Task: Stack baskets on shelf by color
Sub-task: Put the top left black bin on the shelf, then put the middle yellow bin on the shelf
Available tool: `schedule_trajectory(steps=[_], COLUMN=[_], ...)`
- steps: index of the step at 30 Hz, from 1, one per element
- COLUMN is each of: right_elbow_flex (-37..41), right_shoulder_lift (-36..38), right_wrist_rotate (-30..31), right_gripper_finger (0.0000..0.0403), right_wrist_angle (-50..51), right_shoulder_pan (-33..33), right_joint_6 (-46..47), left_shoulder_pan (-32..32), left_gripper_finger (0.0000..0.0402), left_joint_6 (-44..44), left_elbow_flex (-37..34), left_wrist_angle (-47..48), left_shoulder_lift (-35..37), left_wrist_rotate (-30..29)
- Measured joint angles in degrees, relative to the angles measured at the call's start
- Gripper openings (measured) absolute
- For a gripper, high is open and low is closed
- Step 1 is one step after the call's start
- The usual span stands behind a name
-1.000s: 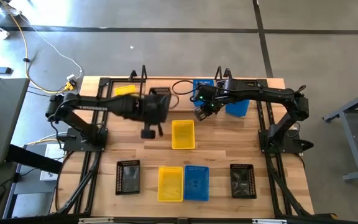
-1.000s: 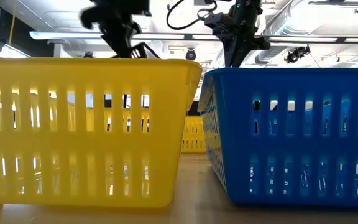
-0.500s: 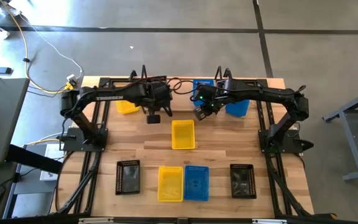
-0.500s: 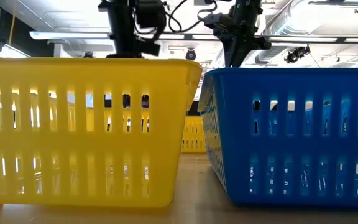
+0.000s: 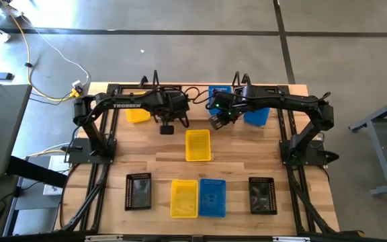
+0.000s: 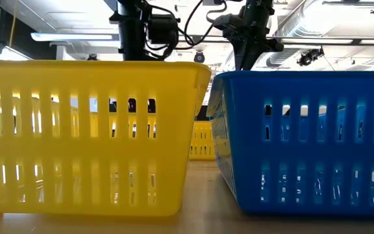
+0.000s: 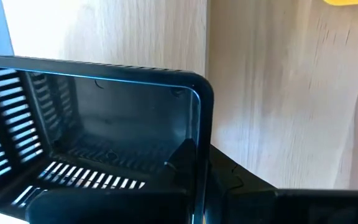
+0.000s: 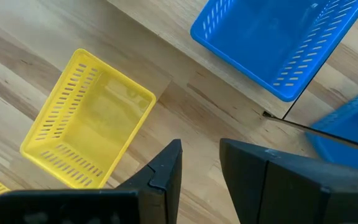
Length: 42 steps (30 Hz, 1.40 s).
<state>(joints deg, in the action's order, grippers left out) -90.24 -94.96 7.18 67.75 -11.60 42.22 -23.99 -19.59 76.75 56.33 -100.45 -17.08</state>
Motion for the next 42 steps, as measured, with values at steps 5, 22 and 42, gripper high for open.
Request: schedule_trajectory(steps=[5, 22, 42], right_elbow_flex=[0.0, 0.0, 0.0], right_shoulder_lift=[0.0, 0.0, -2.29], right_wrist_rotate=[-1.81, -7.09, -11.28], right_gripper_finger=[0.0094, 0.0094, 0.0094], right_wrist_angle=[0.0, -0.48, -16.09], right_shoulder_pan=[0.03, 8.52, 19.22], right_joint_6=[0.0, 1.96, -33.21], left_shoulder_pan=[0.0, -0.02, 1.75], left_gripper_finger=[0.001, 0.0075, 0.009], left_joint_6=[-0.13, -0.1, 8.94], left_elbow_flex=[-0.02, -0.02, 10.03], left_wrist_angle=[-0.58, -1.72, 14.6], left_shoulder_lift=[-0.14, -0.12, 3.41], left_wrist_rotate=[0.0, -0.11, 12.43])
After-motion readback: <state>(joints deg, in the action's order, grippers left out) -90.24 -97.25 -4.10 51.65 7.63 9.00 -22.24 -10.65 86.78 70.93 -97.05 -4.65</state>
